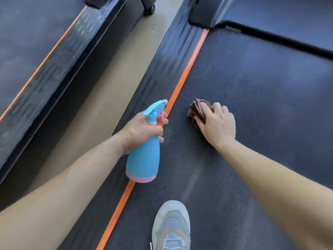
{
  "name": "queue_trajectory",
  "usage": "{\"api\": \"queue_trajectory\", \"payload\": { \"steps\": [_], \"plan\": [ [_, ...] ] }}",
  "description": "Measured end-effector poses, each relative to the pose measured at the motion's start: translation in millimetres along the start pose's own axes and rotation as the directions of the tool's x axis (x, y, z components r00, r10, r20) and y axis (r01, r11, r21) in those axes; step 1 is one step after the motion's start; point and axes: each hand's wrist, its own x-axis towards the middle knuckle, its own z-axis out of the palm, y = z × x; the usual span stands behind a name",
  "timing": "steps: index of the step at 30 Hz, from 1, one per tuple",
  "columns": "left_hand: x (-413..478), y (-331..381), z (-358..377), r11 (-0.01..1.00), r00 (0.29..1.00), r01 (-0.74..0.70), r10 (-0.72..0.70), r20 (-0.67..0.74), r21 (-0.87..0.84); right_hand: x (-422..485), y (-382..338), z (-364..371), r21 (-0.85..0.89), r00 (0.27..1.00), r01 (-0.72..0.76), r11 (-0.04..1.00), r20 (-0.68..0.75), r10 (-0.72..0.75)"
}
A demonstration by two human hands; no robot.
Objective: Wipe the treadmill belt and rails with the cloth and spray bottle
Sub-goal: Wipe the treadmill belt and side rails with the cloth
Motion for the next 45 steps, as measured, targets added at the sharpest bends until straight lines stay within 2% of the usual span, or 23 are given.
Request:
{"api": "queue_trajectory", "payload": {
  "steps": [2, 4, 5, 7, 9, 11, 12, 13, 15, 16, 18, 19, 20, 22, 23, 24, 26, 28, 34, 39, 45],
  "plan": [
    [-10.1, -10.2, -7.2, 1.0, 1.0, 0.003, -0.002, -0.024, 0.009, 10.3, -38.2, 5.6, 0.012, 0.991, -0.134, 0.991, 0.021, 0.134],
    [-19.2, -22.5, -13.2, 0.999, 0.999, 0.02, -0.019, -0.032, 0.03, -3.1, -64.9, 6.3, 0.014, 0.989, -0.149, 0.989, 0.013, 0.149],
    [-21.8, -27.9, -15.3, 0.999, 0.999, 0.031, -0.03, -0.033, 0.038, -18.8, -72.2, 4.7, 0.024, 0.997, -0.077, 0.997, -0.004, 0.077],
    [-26.5, -32.3, -16.1, 0.998, 0.997, 0.056, -0.054, -0.047, 0.035, -65.7, -77.1, 3.3, 0.079, 0.98, 0.198, 0.977, -0.022, -0.197],
    [-25.5, -31.1, -16.6, 0.998, 0.996, 0.067, -0.067, -0.055, 0.01, -99.6, -75.3, -2.0, 0.09, 0.88, 0.474, 0.876, -0.01, -0.475],
    [-20.9, -28.1, -14.0, 0.998, 0.997, 0.059, -0.059, -0.041, -0.003, -77.3, -57.9, 0.1, 0.059, 0.802, 0.595, 0.802, 0.014, -0.597],
    [-18.2, -26.7, -12.4, 0.999, 0.998, 0.045, -0.045, -0.038, -0.003, -55.7, -51.1, 4.1, 0.016, 0.824, 0.567, 0.824, 0.016, -0.567],
    [-15.3, -25.9, -11.2, 0.999, 0.999, 0.038, -0.038, -0.039, -0.006, -31.8, -44.1, 6.4, -0.008, 0.883, 0.469, 0.883, 0.011, -0.469],
    [-13.0, -23.4, -8.8, 0.999, 0.998, 0.037, -0.037, -0.051, -0.016, 11.4, -32.7, 6.3, 0.003, 0.983, 0.185, 0.983, 0.005, -0.185],
    [-13.3, -21.7, -7.5, 0.999, 0.998, 0.038, -0.039, -0.052, -0.017, 19.5, -34.0, 6.3, 0.023, 0.997, 0.083, 0.996, 0.007, -0.083],
    [-14.9, -18.4, -5.8, 0.999, 0.998, 0.044, -0.044, -0.048, 0.003, 8.6, -47.1, 9.8, 0.01, 1.0, 0.015, 1.0, -0.008, -0.015],
    [-17.1, -16.6, -4.9, 0.999, 0.998, 0.043, -0.043, -0.053, 0.014, -5.9, -55.0, 8.8, 0.012, 0.998, 0.059, 0.998, -0.004, -0.059],
    [-19.7, -14.5, -3.4, 0.999, 0.998, 0.037, -0.036, -0.06, 0.017, -21.7, -60.4, 6.4, 0.031, 0.987, 0.163, 0.986, -0.001, -0.163],
    [-25.8, -11.5, 0.7, 0.999, 0.996, 0.031, -0.03, -0.08, 0.011, -54.5, -58.6, 2.3, 0.089, 0.893, 0.445, 0.891, 0.026, -0.449],
    [-30.2, -10.5, 4.1, 1.0, 0.995, 0.029, -0.028, -0.091, 0.008, -68.4, -54.2, 0.2, 0.091, 0.843, 0.531, 0.843, 0.04, -0.536],
    [-35.8, -10.0, 8.5, 1.0, 0.995, 0.026, -0.025, -0.096, 0.007, -78.1, -49.6, -0.7, 0.082, 0.833, 0.547, 0.833, 0.046, -0.551],
    [-47.5, -15.4, 14.6, 0.999, 0.996, 0.033, -0.031, -0.088, 0.029, -85.0, -45.7, -0.7, 0.07, 0.894, 0.441, 0.895, 0.057, -0.445],
    [-65.1, -22.1, 13.8, 0.997, 0.995, 0.061, -0.058, -0.08, 0.041, -86.5, -49.9, 1.6, 0.049, 0.923, 0.378, 0.924, 0.053, -0.381],
    [-100.9, -47.5, 13.0, 0.981, 0.985, 0.17, -0.168, -0.023, 0.098, -86.5, -46.1, 7.1, 0.088, 0.916, 0.4, 0.912, 0.006, -0.402],
    [-88.1, -84.9, 20.8, 0.983, 0.989, 0.141, -0.136, -0.053, 0.114, -83.6, -44.1, 9.5, 0.09, 0.919, 0.393, 0.915, -0.008, -0.394],
    [-82.8, -112.1, 25.5, 0.996, 0.991, 0.088, -0.089, -0.103, -0.015, -134.7, -55.4, -1.8, 0.109, 0.993, 0.113, 0.988, 0.023, -0.117]
  ]
}}
